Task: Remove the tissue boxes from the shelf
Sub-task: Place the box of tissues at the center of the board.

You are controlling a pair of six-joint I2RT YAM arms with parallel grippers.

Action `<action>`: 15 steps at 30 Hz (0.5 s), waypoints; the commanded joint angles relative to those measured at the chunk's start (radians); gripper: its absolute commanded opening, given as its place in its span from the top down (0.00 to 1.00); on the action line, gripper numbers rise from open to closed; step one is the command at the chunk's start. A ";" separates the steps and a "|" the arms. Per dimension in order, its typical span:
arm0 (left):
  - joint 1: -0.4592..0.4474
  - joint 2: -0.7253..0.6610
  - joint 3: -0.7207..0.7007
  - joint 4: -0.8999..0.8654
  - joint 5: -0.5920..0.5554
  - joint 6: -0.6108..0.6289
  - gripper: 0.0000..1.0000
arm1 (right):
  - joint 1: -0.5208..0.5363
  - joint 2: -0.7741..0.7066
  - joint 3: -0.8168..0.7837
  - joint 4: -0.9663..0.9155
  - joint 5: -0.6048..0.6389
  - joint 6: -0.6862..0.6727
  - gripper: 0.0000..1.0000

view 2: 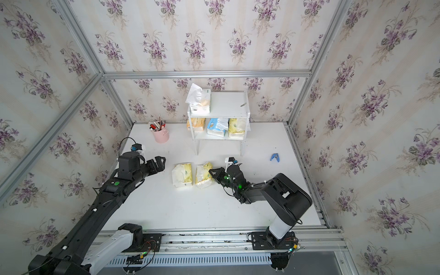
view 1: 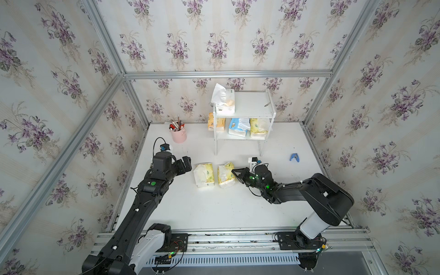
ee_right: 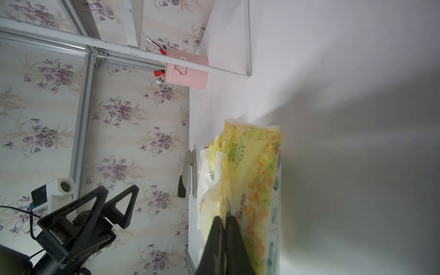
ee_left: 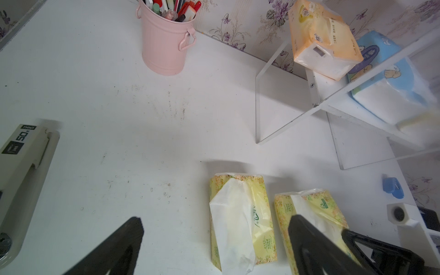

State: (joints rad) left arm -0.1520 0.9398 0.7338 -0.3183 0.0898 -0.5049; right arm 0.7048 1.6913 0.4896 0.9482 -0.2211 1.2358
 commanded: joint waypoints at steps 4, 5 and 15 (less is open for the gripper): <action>0.000 -0.001 -0.001 0.006 -0.013 0.004 0.01 | 0.002 0.138 0.007 0.206 0.025 0.072 1.00; 0.000 0.000 0.000 0.007 -0.013 0.005 0.01 | 0.004 0.149 0.006 0.215 0.030 0.074 1.00; 0.000 0.002 0.007 0.007 -0.007 0.004 0.01 | 0.007 0.185 -0.005 0.246 0.057 0.057 0.86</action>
State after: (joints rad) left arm -0.1520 0.9401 0.7341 -0.3199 0.0849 -0.5045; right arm 0.7124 1.8729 0.4862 1.1374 -0.1761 1.2949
